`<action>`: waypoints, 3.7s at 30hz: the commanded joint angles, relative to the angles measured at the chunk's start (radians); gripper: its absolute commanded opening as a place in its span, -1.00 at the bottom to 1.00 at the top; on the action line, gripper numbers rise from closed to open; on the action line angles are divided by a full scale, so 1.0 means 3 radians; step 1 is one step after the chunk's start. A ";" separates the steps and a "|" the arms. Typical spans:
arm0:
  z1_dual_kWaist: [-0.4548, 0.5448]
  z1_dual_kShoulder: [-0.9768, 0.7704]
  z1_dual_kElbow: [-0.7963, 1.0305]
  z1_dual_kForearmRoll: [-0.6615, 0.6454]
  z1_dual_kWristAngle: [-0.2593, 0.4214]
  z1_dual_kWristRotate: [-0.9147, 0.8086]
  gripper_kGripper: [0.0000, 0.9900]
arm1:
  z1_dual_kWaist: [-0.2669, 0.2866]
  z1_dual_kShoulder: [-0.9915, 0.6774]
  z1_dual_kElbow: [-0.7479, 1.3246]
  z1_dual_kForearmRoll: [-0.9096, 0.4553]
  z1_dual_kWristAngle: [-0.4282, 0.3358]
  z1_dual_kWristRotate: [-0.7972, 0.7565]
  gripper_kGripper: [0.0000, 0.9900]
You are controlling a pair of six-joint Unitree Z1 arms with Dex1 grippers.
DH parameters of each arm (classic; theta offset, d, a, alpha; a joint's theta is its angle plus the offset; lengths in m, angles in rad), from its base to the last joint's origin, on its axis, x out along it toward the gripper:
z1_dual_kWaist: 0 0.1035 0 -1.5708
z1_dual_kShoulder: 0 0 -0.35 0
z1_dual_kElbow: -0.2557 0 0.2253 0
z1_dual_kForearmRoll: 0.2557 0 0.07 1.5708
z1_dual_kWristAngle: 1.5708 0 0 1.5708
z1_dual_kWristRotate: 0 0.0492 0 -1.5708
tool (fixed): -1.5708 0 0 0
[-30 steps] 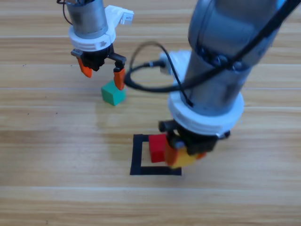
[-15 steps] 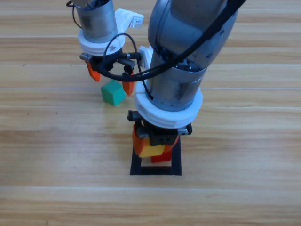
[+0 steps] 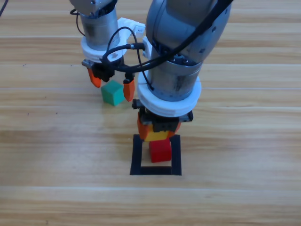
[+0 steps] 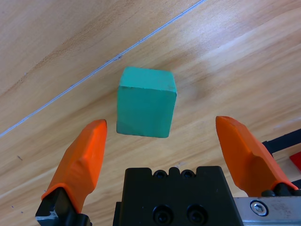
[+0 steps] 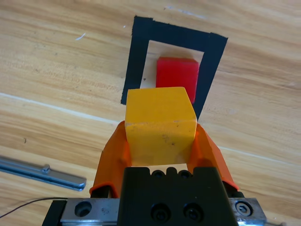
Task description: Stack the blocks in the rectangular block: red at the bottom, yellow in the middle, green on top
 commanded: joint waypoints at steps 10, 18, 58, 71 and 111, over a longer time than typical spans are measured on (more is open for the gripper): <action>-0.0042 0.0257 -0.0002 -0.0006 0.0008 0.0063 1.00 | -0.0131 0.0332 -0.0064 0.0118 -0.0093 -0.0038 -0.67; 0.0020 0.0267 -0.0084 -0.0006 -0.0013 0.0134 1.00 | -0.0131 0.0439 -0.0110 0.0118 -0.0093 -0.0028 -0.67; 0.0255 0.0272 -0.0110 -0.0001 -0.0110 0.0288 1.00 | -0.0131 0.0475 -0.0145 0.0175 -0.0150 0.0064 -0.66; 0.0250 0.0262 -0.0130 0.0015 -0.0207 0.0385 1.00 | -0.0131 0.0475 -0.0135 0.0180 -0.0083 0.0074 -0.66; 0.0178 0.0400 -0.0151 0.0025 -0.0202 0.0559 1.00 | -0.0755 -0.1345 0.1128 0.0088 0.0111 -0.0376 1.00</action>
